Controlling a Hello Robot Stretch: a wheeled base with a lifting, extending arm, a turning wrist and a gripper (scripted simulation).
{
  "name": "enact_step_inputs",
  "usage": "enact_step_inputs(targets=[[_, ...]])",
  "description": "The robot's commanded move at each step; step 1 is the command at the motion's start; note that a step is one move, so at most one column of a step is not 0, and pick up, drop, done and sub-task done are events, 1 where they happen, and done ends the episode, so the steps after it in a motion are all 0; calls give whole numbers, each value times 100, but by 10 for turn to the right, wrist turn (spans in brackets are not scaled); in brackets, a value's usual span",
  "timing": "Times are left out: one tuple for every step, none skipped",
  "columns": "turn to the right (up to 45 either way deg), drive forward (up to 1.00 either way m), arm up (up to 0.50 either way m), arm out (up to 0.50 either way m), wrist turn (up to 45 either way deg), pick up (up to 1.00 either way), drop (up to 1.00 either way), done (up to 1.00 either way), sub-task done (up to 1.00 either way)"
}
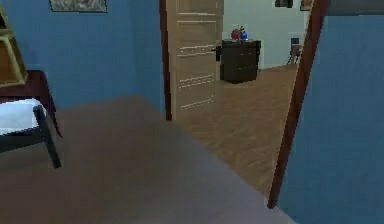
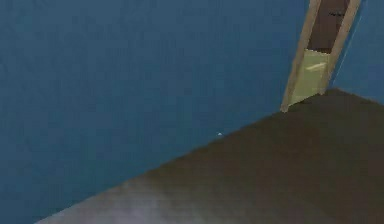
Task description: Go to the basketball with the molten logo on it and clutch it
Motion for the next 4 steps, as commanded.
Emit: enact_step_inputs(targets=[[0,100,0,0,0,0,0,0,0],[0,20,0,0,0,0,0,0,0],[120,0,0,0,0,0,0,0,0],[0,50,0,0,0,0,0,0,0]])
